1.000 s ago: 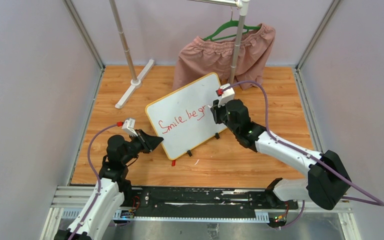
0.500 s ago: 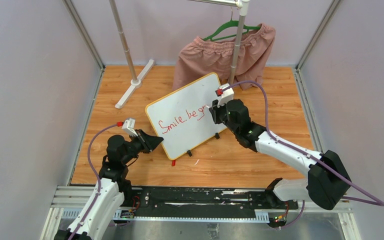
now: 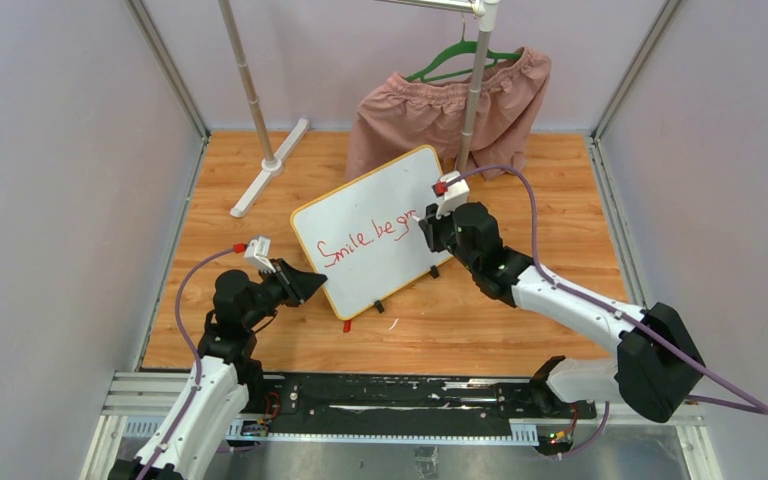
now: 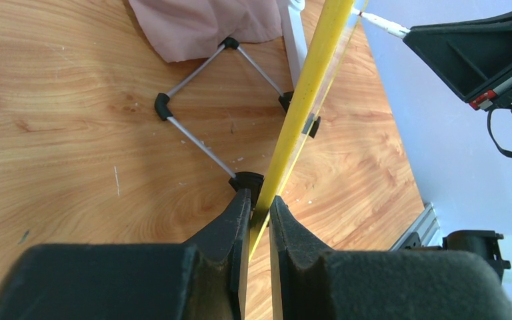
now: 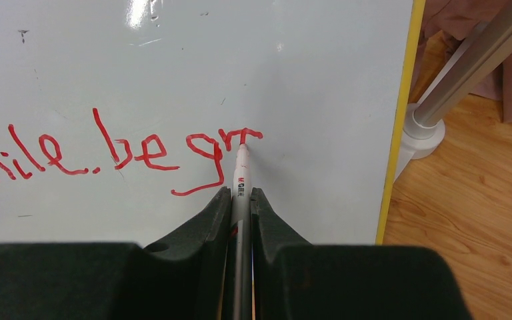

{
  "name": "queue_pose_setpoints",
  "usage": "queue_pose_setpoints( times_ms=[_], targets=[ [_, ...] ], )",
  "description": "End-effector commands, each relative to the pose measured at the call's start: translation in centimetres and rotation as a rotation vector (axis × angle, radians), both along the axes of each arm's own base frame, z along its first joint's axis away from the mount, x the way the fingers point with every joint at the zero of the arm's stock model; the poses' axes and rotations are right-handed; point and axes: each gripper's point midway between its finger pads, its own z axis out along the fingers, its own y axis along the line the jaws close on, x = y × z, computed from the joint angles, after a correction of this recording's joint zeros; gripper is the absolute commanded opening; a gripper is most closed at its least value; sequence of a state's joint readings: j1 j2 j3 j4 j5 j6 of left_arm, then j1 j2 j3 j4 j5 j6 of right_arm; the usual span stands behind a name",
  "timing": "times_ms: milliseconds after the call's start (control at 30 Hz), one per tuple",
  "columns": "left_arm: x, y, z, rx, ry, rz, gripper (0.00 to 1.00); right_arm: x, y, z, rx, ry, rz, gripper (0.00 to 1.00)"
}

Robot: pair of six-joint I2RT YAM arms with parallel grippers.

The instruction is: Write a sentence on the whiteboard

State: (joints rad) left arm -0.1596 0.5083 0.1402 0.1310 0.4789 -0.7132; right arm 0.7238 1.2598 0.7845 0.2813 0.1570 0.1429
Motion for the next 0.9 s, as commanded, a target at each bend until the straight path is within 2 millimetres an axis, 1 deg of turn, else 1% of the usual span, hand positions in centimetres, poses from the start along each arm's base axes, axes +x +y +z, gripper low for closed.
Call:
queue_pose_setpoints(
  times_ms=[0, 167, 300, 667, 867],
  targets=[
    [0.0, 0.1, 0.0, 0.01, 0.014, 0.006, 0.0, -0.5, -0.5, -0.7, -0.001, 0.02, -0.008, 0.0],
    [0.0, 0.1, 0.0, 0.009, 0.013, 0.004, 0.0, -0.2, -1.1, -0.9, -0.024, 0.02, -0.042, 0.0],
    [0.0, 0.1, 0.0, 0.009, 0.013, 0.004, 0.0, 0.2, -1.4, -0.4, -0.029, 0.01, -0.063, 0.0],
    [0.0, 0.0, 0.0, 0.008, 0.013, 0.002, 0.0, 1.1, -1.0, 1.5, -0.019, -0.025, -0.066, 0.0],
    [0.0, 0.0, 0.1, 0.008, 0.011, 0.002, 0.0, 1.5, -0.7, 1.7, -0.024, -0.03, -0.063, 0.0]
  ],
)
